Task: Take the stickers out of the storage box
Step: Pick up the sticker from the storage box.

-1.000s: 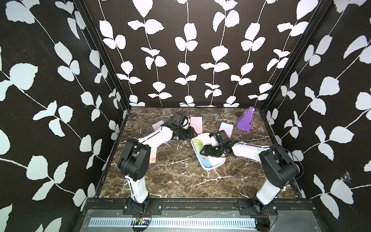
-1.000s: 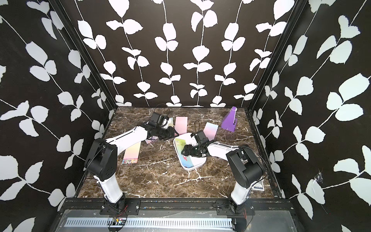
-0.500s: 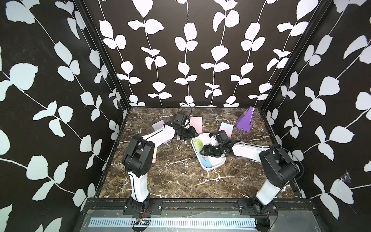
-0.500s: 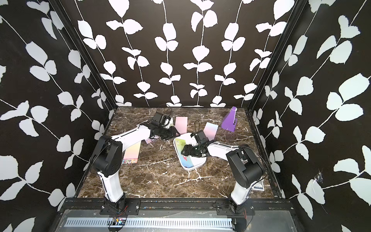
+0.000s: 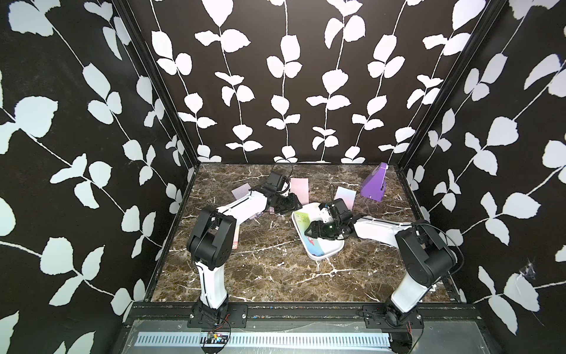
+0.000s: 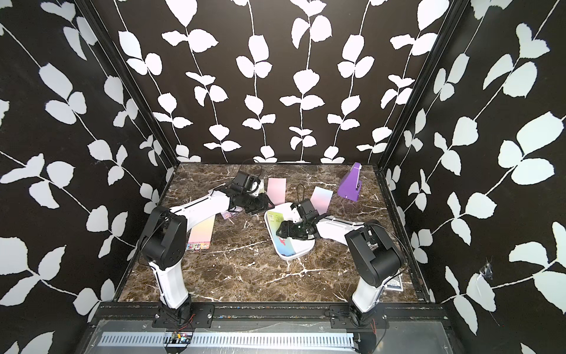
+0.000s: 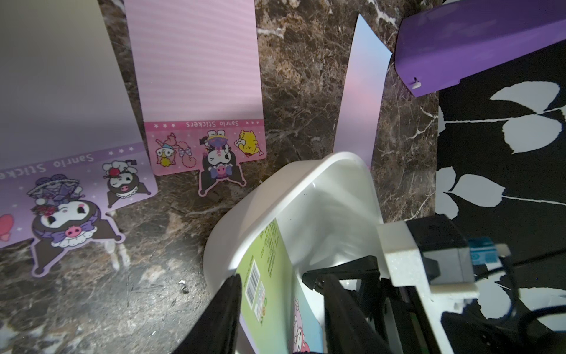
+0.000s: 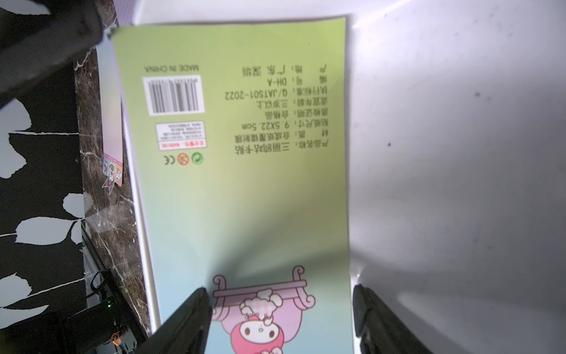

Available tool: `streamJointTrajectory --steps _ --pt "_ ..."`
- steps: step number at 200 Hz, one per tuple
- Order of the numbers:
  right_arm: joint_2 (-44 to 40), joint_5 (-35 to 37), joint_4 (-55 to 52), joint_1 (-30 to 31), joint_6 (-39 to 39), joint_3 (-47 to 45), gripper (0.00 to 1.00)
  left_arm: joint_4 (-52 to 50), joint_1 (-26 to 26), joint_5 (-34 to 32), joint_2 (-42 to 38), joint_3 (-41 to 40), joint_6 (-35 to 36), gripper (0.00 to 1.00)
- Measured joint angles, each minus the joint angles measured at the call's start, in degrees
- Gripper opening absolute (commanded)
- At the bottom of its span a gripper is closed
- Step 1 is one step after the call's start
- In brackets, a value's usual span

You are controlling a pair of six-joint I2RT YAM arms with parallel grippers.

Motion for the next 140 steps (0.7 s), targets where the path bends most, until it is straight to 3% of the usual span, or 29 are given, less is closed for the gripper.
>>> streamJointTrajectory --steps 140 --pt "0.0 0.02 -0.31 0.0 -0.02 0.0 0.75 0.0 0.0 -0.7 0.0 -1.29 0.55 0.47"
